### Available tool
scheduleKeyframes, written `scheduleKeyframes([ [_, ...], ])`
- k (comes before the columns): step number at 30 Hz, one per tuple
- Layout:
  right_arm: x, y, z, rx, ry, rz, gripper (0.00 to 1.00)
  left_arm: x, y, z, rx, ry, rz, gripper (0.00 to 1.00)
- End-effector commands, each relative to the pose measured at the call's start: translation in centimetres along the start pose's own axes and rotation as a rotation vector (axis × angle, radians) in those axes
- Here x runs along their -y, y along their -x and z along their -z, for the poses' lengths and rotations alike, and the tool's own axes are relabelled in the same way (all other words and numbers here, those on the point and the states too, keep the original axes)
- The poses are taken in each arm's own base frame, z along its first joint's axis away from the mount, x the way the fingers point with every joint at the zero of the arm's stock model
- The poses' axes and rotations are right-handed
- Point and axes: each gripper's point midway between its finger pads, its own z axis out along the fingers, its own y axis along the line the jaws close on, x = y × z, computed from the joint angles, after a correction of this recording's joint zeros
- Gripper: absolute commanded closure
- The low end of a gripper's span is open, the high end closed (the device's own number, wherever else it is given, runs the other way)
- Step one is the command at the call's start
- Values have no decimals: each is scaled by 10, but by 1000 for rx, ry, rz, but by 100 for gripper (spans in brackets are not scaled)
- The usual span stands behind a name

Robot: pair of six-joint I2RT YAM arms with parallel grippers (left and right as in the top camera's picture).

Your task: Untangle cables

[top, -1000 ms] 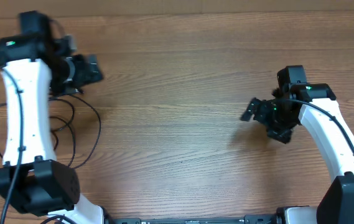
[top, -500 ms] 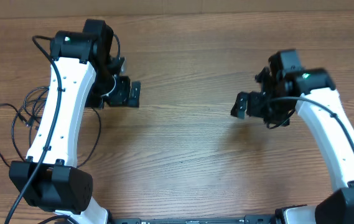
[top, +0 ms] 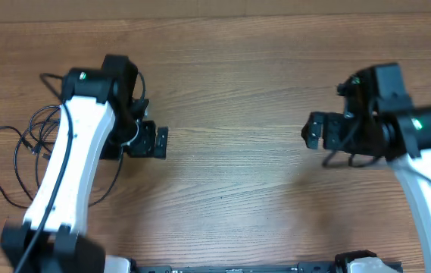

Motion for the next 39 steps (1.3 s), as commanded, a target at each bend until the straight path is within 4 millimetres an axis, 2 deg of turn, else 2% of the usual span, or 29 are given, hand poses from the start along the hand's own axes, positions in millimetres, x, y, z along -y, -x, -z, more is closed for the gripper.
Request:
scheduleKeyframes([
  [1,8,-6,22,129,-21,4,0,1,-12,19,199,-15,-28,0],
  [2,9,-7,33,200,-15,10,0,0,-14,29,306,-18,-40,1],
  [8,12,-23,68,442,24,47,0,-3,-27,70,689,-17,-68,0],
  [11,18,-39,83,525,20,47,0,-3,-40,87,838,-45,-58,1],
  [15,24,-57,98,573,17,46,0,-2,-58,104,947,-59,-70,1],
  [26,26,-65,94,540,9,44,0,-6,-75,86,859,-48,-61,0],
  [39,27,-65,94,541,4,45,0,-7,-77,84,845,-46,-60,0],
])
